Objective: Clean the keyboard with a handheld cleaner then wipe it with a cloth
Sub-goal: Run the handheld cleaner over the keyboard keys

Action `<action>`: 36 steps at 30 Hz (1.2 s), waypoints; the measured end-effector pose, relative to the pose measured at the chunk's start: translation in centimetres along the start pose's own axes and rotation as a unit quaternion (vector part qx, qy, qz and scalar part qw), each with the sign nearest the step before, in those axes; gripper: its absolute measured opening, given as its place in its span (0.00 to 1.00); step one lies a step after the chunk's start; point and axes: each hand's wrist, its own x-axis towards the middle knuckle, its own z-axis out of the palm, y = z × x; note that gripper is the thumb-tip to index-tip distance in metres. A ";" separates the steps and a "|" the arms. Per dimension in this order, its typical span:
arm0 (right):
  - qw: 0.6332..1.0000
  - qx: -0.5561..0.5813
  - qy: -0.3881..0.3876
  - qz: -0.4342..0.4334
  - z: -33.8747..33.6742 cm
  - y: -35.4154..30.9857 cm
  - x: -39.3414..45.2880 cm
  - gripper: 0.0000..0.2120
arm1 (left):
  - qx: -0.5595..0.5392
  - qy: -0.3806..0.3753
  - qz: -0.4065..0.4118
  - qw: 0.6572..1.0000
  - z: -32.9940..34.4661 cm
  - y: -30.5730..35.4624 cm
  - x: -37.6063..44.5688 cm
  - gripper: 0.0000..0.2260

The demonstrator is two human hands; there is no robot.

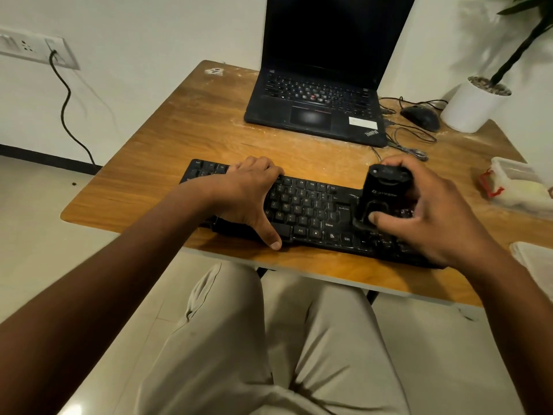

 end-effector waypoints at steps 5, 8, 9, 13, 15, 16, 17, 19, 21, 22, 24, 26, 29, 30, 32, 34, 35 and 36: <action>0.995 0.091 0.001 -0.037 4.6 -2.5 1.0 0.30 | -0.001 -0.004 0.000 1.000 -0.1 0.1 -0.1 0.62; 0.995 0.084 -0.039 -0.035 5.7 -2.4 1.0 0.30 | -0.002 -0.001 0.004 1.000 -0.1 0.0 -0.2 0.62; 0.996 0.072 -0.048 -0.027 5.2 -1.9 0.8 0.30 | -0.002 -0.001 0.004 1.000 -0.1 0.1 -0.1 0.62; 0.998 0.008 -0.057 0.001 1.8 0.4 -0.1 0.32 | 0.005 0.001 0.003 1.000 0.1 0.0 0.0 0.63; 0.999 0.003 -0.047 0.012 0.3 1.1 -0.4 0.32 | 0.003 0.003 0.006 1.000 0.1 -0.1 0.1 0.62; 0.999 0.007 -0.034 0.015 -0.3 1.2 -0.4 0.31 | 0.002 0.003 0.006 1.000 0.1 -0.1 0.1 0.62; 1.000 0.014 -0.016 0.015 -0.5 1.1 -0.3 0.31 | 0.002 0.002 0.005 1.000 0.1 -0.1 0.1 0.63; 0.999 0.048 0.012 0.007 0.3 0.6 0.1 0.30 | 0.003 -0.003 0.002 1.000 0.1 0.0 0.1 0.63; 0.995 0.096 0.004 -0.008 2.2 -0.2 0.5 0.30 | 0.002 -0.005 0.000 1.000 0.0 0.0 0.1 0.63; 0.994 0.106 -0.009 -0.019 3.3 -0.6 0.6 0.30 | 0.000 -0.005 0.000 1.000 0.0 0.0 0.1 0.62; 0.995 0.090 -0.025 -0.039 4.6 -1.0 0.6 0.29 | -0.005 -0.006 0.003 1.000 0.0 -0.1 0.1 0.61; 0.997 0.057 -0.031 -0.032 4.1 -0.6 0.3 0.30 | -0.004 -0.006 0.004 1.000 0.0 -0.1 0.2 0.61; 0.998 0.009 -0.060 -0.001 1.7 0.6 -0.8 0.30 | -0.005 -0.007 0.002 1.000 0.0 -0.2 0.3 0.61; 0.997 -0.006 -0.070 0.004 0.9 0.8 -1.0 0.30 | -0.004 -0.007 0.003 1.000 0.0 -0.1 0.3 0.61; 0.997 -0.023 -0.080 0.000 0.0 0.4 -0.8 0.28 | -0.002 -0.007 0.000 1.000 0.0 0.0 0.3 0.61; 0.998 -0.010 -0.066 -0.012 0.4 -0.5 -0.2 0.28 | -0.003 -0.008 -0.001 1.000 -0.1 0.0 0.2 0.61; 0.999 0.004 -0.051 -0.019 1.0 -1.1 0.3 0.28 | -0.004 -0.008 -0.001 1.000 -0.1 0.1 0.1 0.61; 0.999 0.023 -0.035 -0.026 2.0 -1.7 0.7 0.28 | -0.004 -0.009 -0.001 1.000 -0.2 0.2 0.1 0.61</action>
